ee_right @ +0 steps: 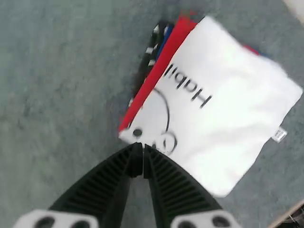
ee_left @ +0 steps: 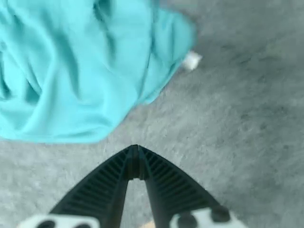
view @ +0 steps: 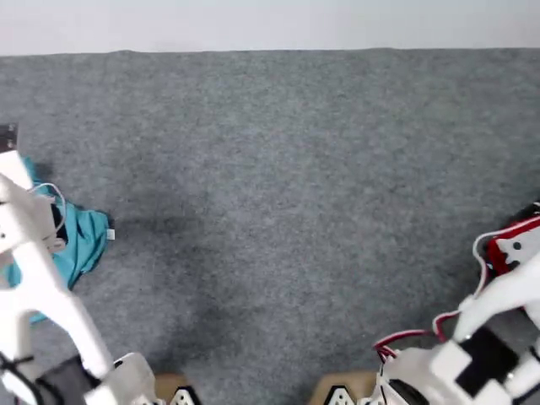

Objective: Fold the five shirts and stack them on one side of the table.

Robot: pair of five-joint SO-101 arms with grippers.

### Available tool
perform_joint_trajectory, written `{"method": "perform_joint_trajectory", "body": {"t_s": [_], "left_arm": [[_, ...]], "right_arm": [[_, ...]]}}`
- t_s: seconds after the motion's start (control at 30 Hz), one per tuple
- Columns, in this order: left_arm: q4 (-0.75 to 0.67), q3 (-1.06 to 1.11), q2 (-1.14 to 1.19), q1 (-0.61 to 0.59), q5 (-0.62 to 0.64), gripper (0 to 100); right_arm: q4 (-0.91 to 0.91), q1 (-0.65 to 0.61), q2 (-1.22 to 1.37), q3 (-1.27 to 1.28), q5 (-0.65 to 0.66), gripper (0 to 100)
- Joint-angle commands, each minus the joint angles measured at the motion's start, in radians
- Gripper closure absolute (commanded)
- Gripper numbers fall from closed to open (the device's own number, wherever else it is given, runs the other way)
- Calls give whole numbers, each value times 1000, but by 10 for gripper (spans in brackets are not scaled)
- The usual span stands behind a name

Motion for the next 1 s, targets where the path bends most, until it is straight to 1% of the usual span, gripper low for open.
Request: {"method": "perform_joint_trajectory", "body": {"t_s": [0.0,0.07,0.17,0.27,0.33,0.47,0.6,0.87,0.97], "left_arm": [[28,-10,-97,14,6,997],[26,-7,-91,12,-12,995],[-15,-12,-31,2,-61,993],[-57,-25,84,-38,-103,924],[-72,-74,170,-61,-147,882],[-120,-242,350,-103,-192,825],[-123,-469,540,-123,-221,772],[-121,-923,970,-106,-213,769],[-120,-1047,1117,-103,-176,774]], "right_arm": [[38,-4,-130,180,94,988],[38,4,-189,296,150,988],[35,15,-277,439,221,988],[33,13,-343,537,269,988],[33,13,-375,585,298,988],[33,16,-415,664,341,988],[33,13,-426,707,347,988],[33,13,-424,709,344,988],[35,16,-426,709,344,988]]}}
